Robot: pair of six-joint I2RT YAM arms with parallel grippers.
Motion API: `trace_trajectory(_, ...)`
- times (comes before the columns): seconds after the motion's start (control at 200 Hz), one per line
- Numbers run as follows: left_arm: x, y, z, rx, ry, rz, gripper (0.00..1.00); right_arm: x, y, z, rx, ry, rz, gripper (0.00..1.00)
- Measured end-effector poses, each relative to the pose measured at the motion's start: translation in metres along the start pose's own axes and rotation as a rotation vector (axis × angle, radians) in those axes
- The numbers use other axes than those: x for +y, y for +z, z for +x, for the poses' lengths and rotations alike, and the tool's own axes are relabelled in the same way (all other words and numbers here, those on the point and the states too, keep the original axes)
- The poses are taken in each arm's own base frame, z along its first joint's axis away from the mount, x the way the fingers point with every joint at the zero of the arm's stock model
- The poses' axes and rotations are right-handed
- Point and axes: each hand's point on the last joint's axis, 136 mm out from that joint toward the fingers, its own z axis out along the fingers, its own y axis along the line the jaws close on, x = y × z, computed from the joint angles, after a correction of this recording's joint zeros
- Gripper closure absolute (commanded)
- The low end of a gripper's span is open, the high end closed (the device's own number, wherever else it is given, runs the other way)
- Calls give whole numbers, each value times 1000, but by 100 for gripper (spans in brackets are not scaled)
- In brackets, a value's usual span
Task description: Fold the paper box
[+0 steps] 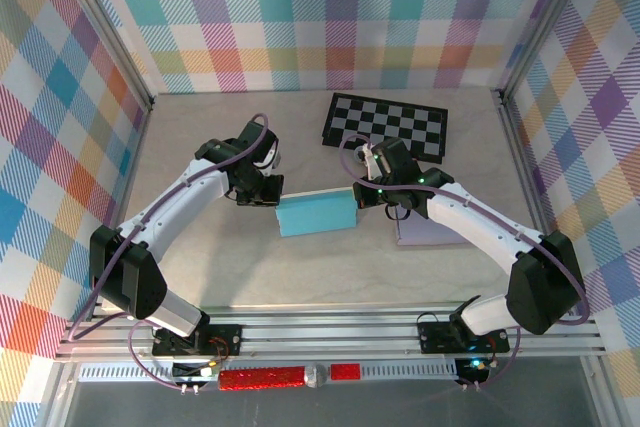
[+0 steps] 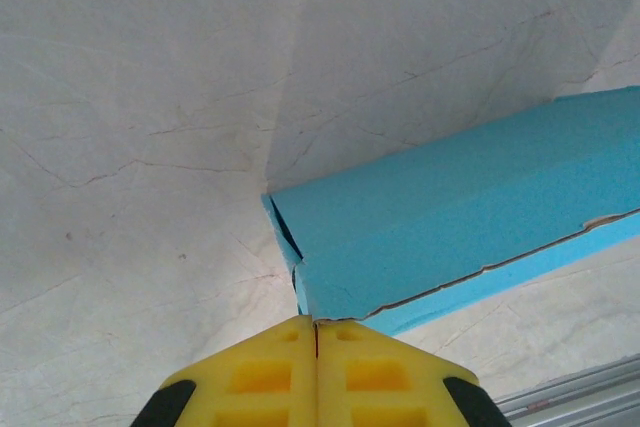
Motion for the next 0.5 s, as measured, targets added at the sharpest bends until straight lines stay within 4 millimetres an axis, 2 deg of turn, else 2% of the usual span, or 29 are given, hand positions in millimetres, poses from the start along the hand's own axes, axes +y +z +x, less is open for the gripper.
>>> trace_trajectory(0.5, -2, 0, 0, 22, -75, -1, 96, -1, 0, 0, 0, 0, 3, 100)
